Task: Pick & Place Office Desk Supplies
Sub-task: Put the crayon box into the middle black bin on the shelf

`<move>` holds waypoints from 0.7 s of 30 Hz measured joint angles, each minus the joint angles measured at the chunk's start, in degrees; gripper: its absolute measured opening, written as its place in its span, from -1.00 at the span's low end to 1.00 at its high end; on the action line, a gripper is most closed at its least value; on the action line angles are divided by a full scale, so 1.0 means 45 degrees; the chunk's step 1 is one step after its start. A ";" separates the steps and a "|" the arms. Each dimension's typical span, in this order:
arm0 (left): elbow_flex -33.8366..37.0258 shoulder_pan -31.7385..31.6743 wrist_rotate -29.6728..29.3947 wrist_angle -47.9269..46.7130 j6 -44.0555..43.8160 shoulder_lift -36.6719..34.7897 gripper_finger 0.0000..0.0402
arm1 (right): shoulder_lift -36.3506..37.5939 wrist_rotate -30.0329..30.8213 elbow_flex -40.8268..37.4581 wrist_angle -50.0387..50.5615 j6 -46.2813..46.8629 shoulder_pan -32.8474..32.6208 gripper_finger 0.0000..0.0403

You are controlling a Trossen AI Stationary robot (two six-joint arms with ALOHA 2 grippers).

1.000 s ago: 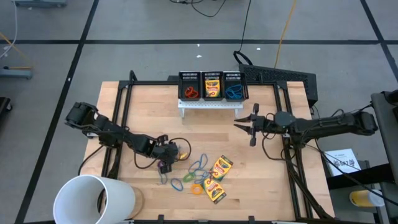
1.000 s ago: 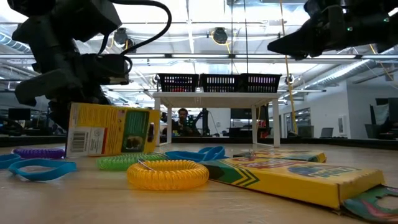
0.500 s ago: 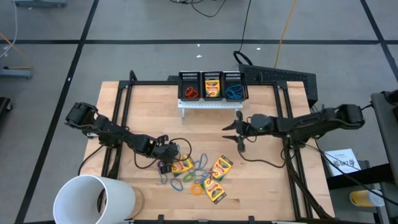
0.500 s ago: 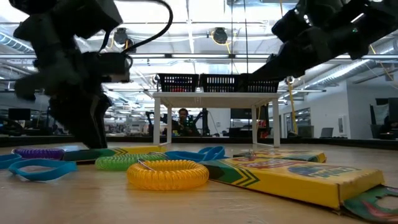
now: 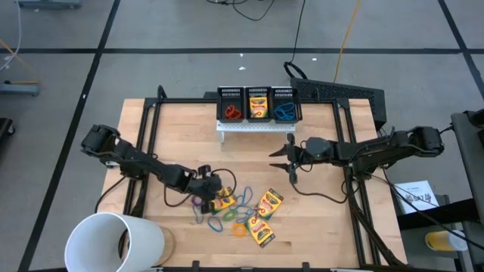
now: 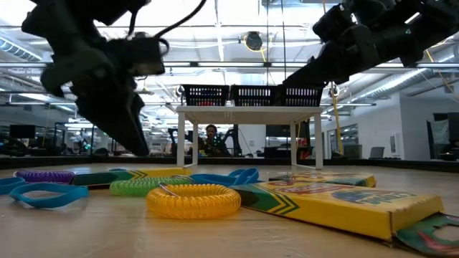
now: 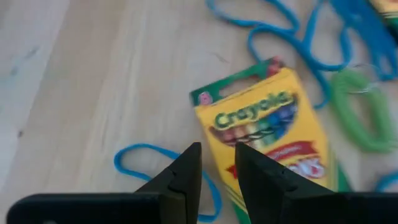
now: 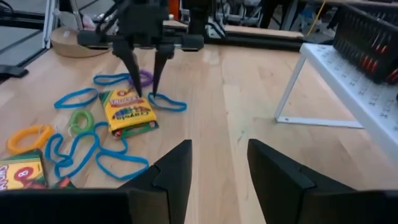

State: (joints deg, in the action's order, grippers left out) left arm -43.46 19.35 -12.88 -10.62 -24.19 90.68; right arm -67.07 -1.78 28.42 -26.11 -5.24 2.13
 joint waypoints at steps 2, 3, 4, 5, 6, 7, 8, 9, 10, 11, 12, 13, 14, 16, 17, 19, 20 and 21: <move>0.0005 -0.0005 -0.0007 -0.0033 -0.0134 0.0230 -0.48 | 0.0011 -0.0005 0.0000 0.0069 0.0010 0.0000 -0.29; 0.0002 -0.0019 0.0073 0.0170 -0.0190 0.0382 -0.48 | 0.0014 -0.0003 0.0000 0.0147 0.0010 0.0000 -0.29; 0.0000 -0.0019 0.0189 0.0282 -0.0220 0.0481 -0.48 | 0.0009 0.0000 0.0000 0.0216 0.0010 0.0000 -0.29; 0.0000 -0.0019 0.0250 0.0246 -0.0230 0.0537 -0.48 | 0.0000 -0.0005 0.0000 0.0242 0.0010 -0.0004 -0.29; 0.0005 -0.0019 0.0318 0.0318 -0.0234 0.0654 -0.48 | 0.0004 -0.0007 0.0000 0.0237 0.0012 -0.0005 -0.29; -0.0003 -0.0019 0.0412 0.0502 -0.0273 0.0763 -0.48 | 0.0005 -0.0005 0.0000 0.0225 0.0010 -0.0010 -0.29; -0.0007 -0.0019 0.0449 0.0536 -0.0330 0.0845 -0.48 | 0.0005 -0.0005 0.0000 0.0231 0.0011 -0.0010 -0.29; -0.0016 -0.0019 0.0461 0.0535 -0.0341 0.0902 -0.48 | 0.0005 -0.0011 -0.0007 0.0243 0.0015 -0.0010 -0.28; -0.0021 -0.0019 0.0463 0.0608 -0.0381 0.0992 -0.48 | 0.0004 -0.0014 -0.0009 0.0248 0.0015 -0.0010 -0.28; -0.0040 -0.0019 0.0469 0.0683 -0.0395 0.1082 -0.48 | 0.0000 -0.0019 -0.0008 0.0249 0.0012 -0.0012 -0.28; -0.0053 -0.0015 0.0471 0.0716 -0.0396 0.1167 -0.48 | 0.0002 -0.0063 -0.0010 0.0257 0.0010 -0.0061 -0.28; -0.0049 -0.0015 0.0469 0.0716 -0.0387 0.1193 -0.48 | 0.0005 -0.0244 -0.0010 0.0253 0.0001 -0.0087 -0.28; -0.0044 -0.0021 0.0469 0.0741 -0.0381 0.1205 -0.48 | -0.0001 -0.0389 -0.0010 0.0248 -0.0046 -0.0149 -0.28; -0.0044 -0.0068 0.0479 0.0786 -0.0212 0.1252 -0.48 | -0.0132 -0.0679 -0.0010 0.0147 -0.0097 -0.0339 -0.29; -0.0044 -0.0090 0.0491 0.0789 -0.0083 0.1257 -0.48 | -0.0243 -0.0672 -0.0010 0.0084 -0.0133 -0.0453 -0.30; -0.0044 -0.0127 0.0523 0.0736 -0.0035 0.1258 -0.48 | -0.0420 -0.0665 -0.0019 0.0171 -0.0367 -0.0698 -0.30; -0.0043 -0.0153 0.0533 0.0698 -0.0042 0.1267 -0.48 | -0.0571 -0.0665 -0.0019 0.0087 -0.0420 -0.0795 -0.30; -0.0039 -0.0190 0.0553 0.0656 -0.0031 0.1267 -0.48 | -0.0753 -0.0665 -0.0015 -0.0020 -0.0455 -0.0867 -0.30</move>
State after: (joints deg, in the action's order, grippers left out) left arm -43.64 18.50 -10.38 -7.67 -24.34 96.38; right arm -70.46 -4.78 28.36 -26.20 -7.28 -1.77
